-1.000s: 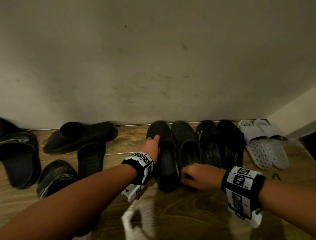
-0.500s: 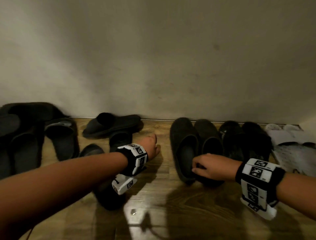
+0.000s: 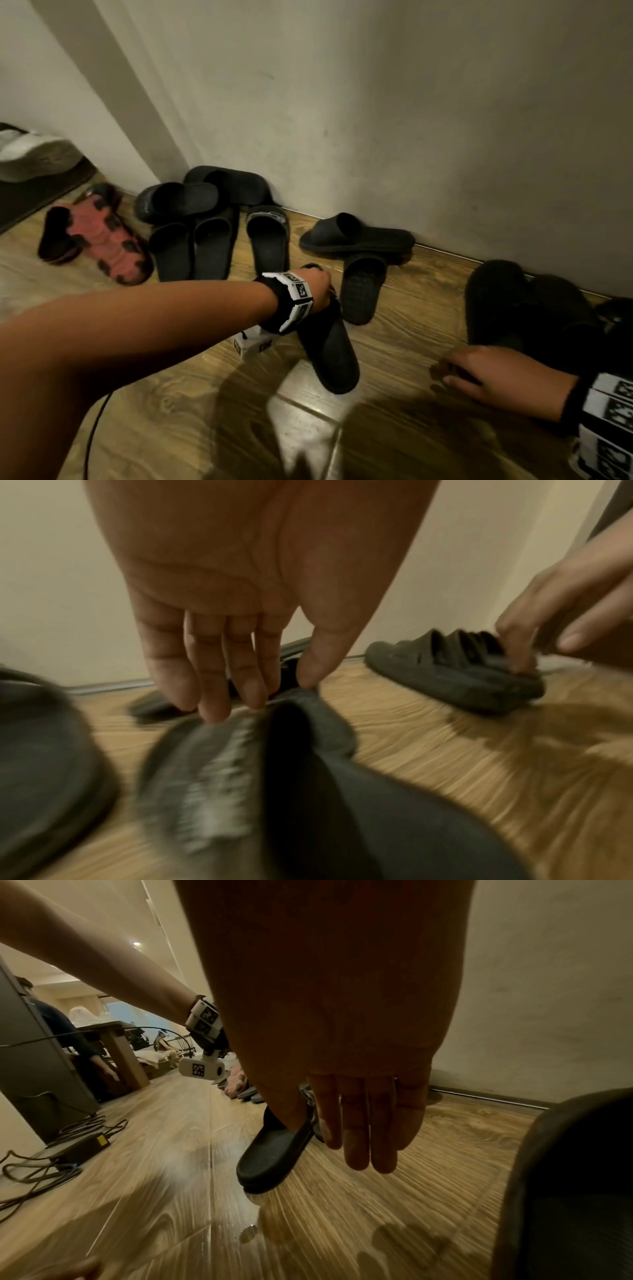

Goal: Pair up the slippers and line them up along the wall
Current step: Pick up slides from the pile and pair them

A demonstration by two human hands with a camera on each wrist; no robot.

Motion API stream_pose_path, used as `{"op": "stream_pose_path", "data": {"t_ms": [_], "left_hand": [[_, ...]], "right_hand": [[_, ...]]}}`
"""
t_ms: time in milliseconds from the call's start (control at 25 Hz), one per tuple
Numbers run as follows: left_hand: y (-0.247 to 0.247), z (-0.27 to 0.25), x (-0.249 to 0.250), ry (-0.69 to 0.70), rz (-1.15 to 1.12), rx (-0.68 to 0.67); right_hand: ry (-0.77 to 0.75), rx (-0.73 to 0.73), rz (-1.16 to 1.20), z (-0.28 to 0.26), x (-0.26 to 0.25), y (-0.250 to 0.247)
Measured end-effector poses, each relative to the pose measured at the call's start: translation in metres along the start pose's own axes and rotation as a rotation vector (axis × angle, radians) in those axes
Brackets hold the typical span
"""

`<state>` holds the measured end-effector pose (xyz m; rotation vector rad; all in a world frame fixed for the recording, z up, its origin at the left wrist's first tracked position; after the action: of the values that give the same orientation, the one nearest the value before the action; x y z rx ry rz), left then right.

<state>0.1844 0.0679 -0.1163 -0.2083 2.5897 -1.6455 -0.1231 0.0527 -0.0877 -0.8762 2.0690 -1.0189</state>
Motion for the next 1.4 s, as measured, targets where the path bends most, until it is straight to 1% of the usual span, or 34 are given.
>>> {"op": "stream_pose_path", "data": {"t_ms": [80,160,240,320,400,440,480,520,600,720,800,920,1040,1120,1240,1320,1400], "left_hand": [[0.005,0.006,-0.026,-0.022,0.041,-0.008],[0.003,0.011,-0.051,-0.053,0.064,-0.061],[0.000,0.012,-0.075,-0.114,0.112,-0.100],[0.001,0.002,-0.099,-0.160,0.123,-0.180],[0.005,-0.005,-0.112,-0.189,0.117,-0.255],[0.008,-0.004,-0.115,-0.179,0.108,-0.232],[0.008,0.001,-0.115,-0.165,0.065,-0.169],[0.007,0.005,-0.115,-0.170,0.003,-0.106],[0.004,0.011,-0.115,-0.211,-0.053,-0.059],[0.003,0.018,-0.119,-0.207,-0.040,-0.058],[0.007,0.021,-0.120,-0.189,-0.006,-0.072],[0.011,0.024,-0.128,-0.205,-0.007,-0.077],[0.004,0.031,-0.140,-0.240,-0.018,-0.012],[-0.001,0.039,-0.149,-0.286,-0.011,0.029],[-0.002,0.051,-0.164,-0.386,-0.065,0.114],[0.001,0.063,-0.177,-0.428,-0.080,0.124],[0.006,0.075,-0.190,-0.431,-0.074,0.083]], "right_hand": [[-0.011,-0.005,0.001,0.009,-0.008,0.001],[-0.024,0.003,0.025,0.015,-0.013,0.002],[-0.026,0.012,0.053,0.015,-0.016,0.003],[-0.020,-0.027,0.041,0.029,-0.027,0.000],[-0.037,-0.057,-0.007,0.055,-0.041,-0.007],[-0.053,-0.049,-0.024,0.069,-0.049,-0.012],[-0.066,-0.023,-0.039,0.082,-0.057,-0.019],[-0.078,0.013,-0.052,0.094,-0.064,-0.025],[-0.092,0.069,-0.055,0.108,-0.073,-0.033],[-0.092,0.076,-0.022,0.108,-0.077,-0.030],[-0.108,0.037,-0.020,0.098,-0.075,-0.017],[-0.105,-0.013,-0.016,0.086,-0.066,-0.001],[-0.066,-0.014,-0.015,0.090,-0.059,-0.001],[-0.041,0.015,-0.013,0.103,-0.059,-0.006],[-0.043,0.073,-0.025,0.136,-0.070,-0.016],[-0.050,0.054,-0.062,0.161,-0.077,-0.019],[-0.041,-0.010,-0.118,0.181,-0.081,-0.020]]}}
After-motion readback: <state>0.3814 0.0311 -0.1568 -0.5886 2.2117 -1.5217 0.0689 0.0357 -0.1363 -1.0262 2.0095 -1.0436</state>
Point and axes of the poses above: each hand's wrist, its own z-axis towards the middle knuckle, its own y-axis out of the palm, x = y × z, the point moved 3 cm from there along z, towards the middle knuckle, and after that the axes turned 4 degrees about x, right-handed, at the moved point
